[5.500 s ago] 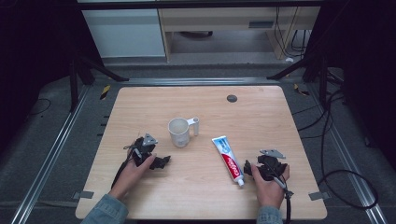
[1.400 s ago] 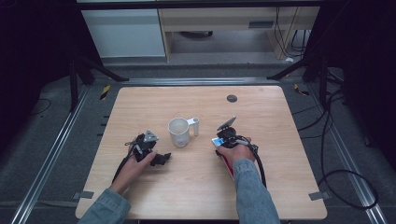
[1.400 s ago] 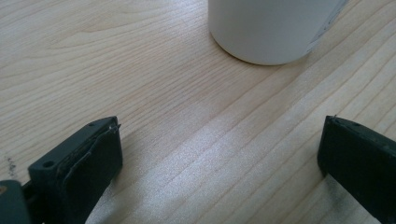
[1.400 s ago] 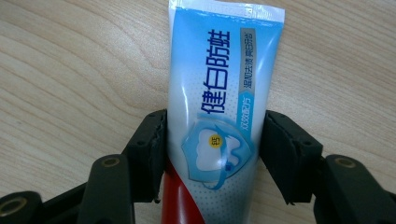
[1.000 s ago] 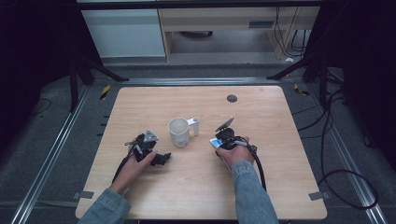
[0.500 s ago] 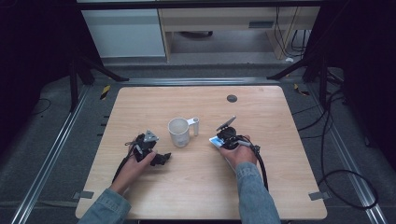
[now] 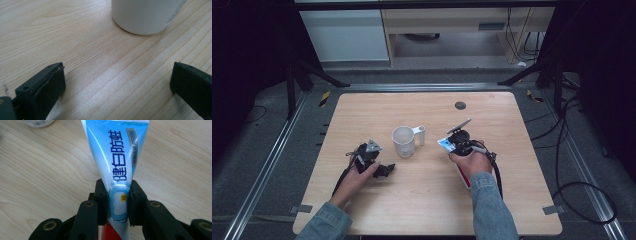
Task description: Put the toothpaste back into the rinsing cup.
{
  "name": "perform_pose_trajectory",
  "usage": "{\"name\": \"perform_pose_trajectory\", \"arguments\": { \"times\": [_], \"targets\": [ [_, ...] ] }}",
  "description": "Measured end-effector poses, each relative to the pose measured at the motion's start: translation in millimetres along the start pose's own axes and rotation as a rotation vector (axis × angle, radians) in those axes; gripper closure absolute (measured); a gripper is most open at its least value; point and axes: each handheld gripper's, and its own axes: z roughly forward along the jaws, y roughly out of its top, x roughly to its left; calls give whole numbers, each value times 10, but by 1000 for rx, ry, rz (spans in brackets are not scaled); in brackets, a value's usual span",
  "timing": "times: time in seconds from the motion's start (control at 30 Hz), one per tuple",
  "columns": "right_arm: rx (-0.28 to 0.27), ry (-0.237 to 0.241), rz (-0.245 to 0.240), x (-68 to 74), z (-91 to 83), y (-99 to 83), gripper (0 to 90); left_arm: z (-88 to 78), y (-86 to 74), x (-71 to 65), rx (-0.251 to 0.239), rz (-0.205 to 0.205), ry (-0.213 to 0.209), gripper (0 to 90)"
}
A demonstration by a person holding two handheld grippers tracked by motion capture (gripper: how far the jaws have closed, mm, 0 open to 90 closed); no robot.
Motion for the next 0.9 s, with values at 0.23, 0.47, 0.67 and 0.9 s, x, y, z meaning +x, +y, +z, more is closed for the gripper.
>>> {"name": "perform_pose_trajectory", "arguments": {
  "times": [0.23,0.47,0.67,0.9],
  "targets": [
    [-58,-8,10,-21,-213,26,731,4,-1,-4,-6,-6,-1,0],
    [-137,-13,0,-38,-439,65,731,3,0,-3,-5,-3,1,0],
    [-189,-18,19,-74,-498,71,730,4,0,-2,-6,-3,0,0],
    [-254,-27,28,-84,-557,99,730,3,0,-2,-5,-3,0,0]
  ]
}}
